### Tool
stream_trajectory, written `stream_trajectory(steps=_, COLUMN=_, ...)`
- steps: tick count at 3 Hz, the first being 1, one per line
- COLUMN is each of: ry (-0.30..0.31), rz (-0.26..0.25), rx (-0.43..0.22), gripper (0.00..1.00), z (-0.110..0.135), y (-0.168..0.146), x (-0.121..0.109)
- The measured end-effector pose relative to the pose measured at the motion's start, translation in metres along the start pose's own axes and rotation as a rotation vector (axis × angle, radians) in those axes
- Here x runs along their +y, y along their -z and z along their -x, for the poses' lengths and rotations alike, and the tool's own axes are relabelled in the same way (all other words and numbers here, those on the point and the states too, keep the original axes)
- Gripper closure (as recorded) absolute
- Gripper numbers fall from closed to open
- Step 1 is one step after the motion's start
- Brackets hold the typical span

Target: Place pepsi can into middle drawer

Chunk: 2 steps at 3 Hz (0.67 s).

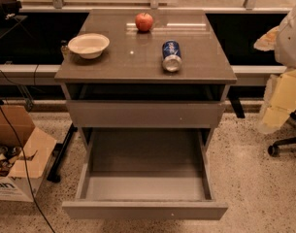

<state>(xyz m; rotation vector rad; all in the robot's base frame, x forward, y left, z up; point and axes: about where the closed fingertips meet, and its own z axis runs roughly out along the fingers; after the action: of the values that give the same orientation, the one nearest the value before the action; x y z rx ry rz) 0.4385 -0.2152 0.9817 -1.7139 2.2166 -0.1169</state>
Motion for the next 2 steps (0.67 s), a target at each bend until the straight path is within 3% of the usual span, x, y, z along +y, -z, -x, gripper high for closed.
stream_trajectory(steps=1, ry=0.0, rz=0.0, rx=0.0, gripper=0.0, z=0.0, y=0.0, x=0.0)
stream_trajectory(steps=2, ry=0.003, rz=0.004, rx=-0.041, gripper=0.0, z=0.008, y=-0.011, x=-0.007)
